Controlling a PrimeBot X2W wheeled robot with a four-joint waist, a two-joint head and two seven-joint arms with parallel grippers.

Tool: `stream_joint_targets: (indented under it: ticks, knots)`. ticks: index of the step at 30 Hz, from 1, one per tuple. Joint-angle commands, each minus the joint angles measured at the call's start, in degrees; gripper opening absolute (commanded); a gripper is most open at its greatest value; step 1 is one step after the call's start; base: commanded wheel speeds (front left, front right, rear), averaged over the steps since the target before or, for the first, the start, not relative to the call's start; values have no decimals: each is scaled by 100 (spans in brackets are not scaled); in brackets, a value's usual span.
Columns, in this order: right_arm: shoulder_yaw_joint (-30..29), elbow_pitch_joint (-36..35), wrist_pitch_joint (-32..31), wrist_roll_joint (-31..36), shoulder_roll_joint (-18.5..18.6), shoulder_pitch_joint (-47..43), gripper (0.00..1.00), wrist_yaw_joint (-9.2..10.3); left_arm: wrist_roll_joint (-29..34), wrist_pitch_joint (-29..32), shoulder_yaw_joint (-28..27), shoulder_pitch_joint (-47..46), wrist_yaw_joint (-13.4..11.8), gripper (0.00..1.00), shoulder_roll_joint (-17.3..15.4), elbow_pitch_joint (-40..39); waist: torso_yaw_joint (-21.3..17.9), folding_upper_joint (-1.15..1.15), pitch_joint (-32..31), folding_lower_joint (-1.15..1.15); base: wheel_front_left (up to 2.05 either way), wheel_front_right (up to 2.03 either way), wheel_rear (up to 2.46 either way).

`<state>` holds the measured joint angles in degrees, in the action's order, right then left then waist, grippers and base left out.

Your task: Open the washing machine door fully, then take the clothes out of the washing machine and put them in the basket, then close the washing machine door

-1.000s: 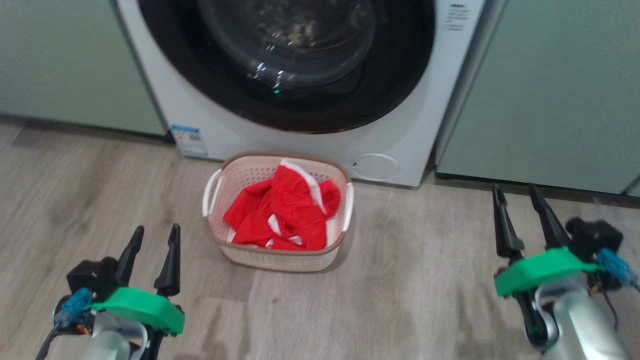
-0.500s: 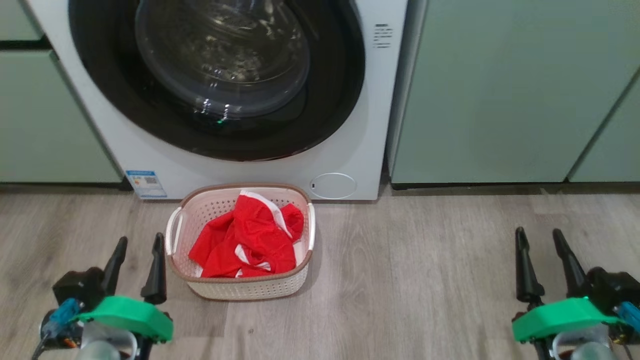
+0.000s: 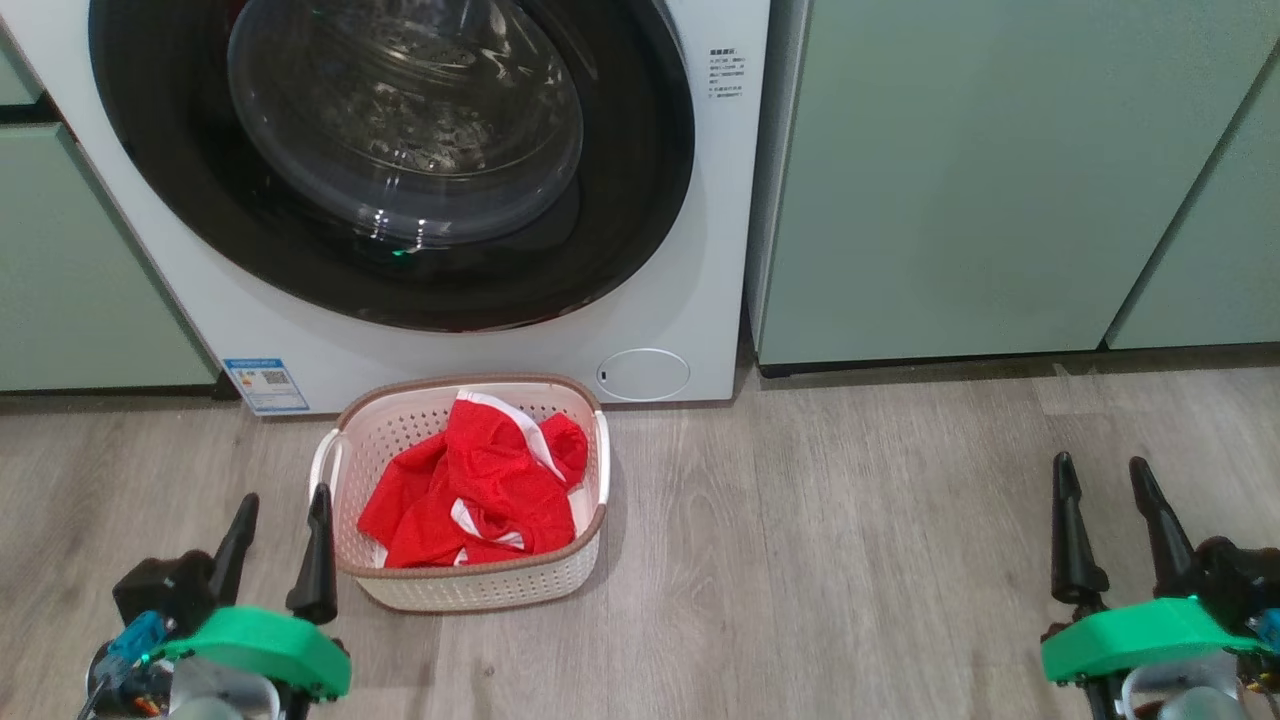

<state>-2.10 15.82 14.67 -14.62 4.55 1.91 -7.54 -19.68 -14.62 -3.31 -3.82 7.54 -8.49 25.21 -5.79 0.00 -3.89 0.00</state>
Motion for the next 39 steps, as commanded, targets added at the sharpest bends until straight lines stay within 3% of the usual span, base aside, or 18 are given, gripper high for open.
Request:
stream_joint_targets:
  ticks: [1,13,14,18,39]
  knots:
    - [122,-214,33,38,-1,72,100,5,22,-38,-236,-211,-5,100,-87,-124,6,0,-3,0,0,0,0]
    - [107,-153,33,33,-24,60,100,5,-4,-38,-128,-290,-5,100,-61,15,75,0,-5,0,0,0,0]
    - [-16,12,0,0,-60,-21,0,0,-9,0,62,5,0,0,13,170,77,0,-4,0,0,0,0]
    - [-8,346,-6,-4,-82,-118,0,0,-10,6,74,185,0,0,132,446,82,0,0,0,0,0,0]
    - [-86,259,-365,-1303,-97,-25,0,1,-1223,365,3,112,-1,0,204,185,165,0,68,0,0,0,0]
